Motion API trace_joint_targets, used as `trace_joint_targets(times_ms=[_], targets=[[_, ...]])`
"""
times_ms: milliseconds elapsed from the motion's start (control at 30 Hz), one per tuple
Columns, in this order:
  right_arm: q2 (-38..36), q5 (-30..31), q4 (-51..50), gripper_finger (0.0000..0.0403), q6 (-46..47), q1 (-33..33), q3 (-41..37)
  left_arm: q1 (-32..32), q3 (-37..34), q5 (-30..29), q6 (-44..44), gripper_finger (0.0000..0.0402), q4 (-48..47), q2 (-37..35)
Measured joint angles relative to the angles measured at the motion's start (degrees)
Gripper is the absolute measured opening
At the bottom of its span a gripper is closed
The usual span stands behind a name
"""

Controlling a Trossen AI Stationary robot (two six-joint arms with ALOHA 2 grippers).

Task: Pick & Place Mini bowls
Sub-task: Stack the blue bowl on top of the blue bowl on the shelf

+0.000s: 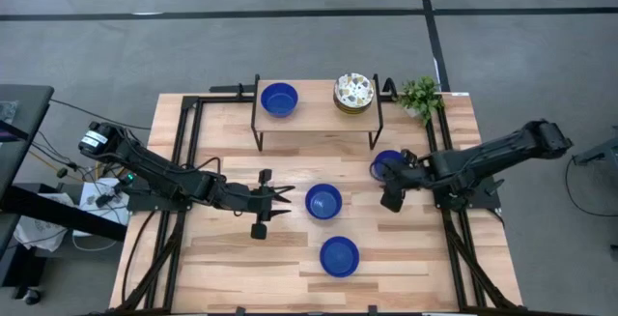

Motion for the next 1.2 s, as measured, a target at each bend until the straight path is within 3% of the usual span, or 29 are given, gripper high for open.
trace_joint_targets(times_ms=[233,667,800,967,1200], targets=[[6.7,2.7,-0.3,0.0203,-1.3,0.0,-2.1,0.0,0.0,0.0,0.0,0.0104,0.8,0.0],[14.0,4.5,0.4,0.0165,-4.7,-0.5,-2.1,0.0,0.0,0.0,0.0,0.0104,1.1,0.0],[16.4,3.9,1.0,0.0125,-5.0,-0.5,-2.1,0.0,0.0,0.0,0.0,0.0104,1.1,0.0],[18.2,2.1,1.0,0.0017,-5.0,-0.5,-2.0,0.0,0.0,0.0,0.0,0.0104,1.1,0.0],[16.2,1.3,-3.5,0.0003,-2.6,0.7,1.2,0.0,0.0,0.0,0.0,0.0104,-1.4,0.0]])
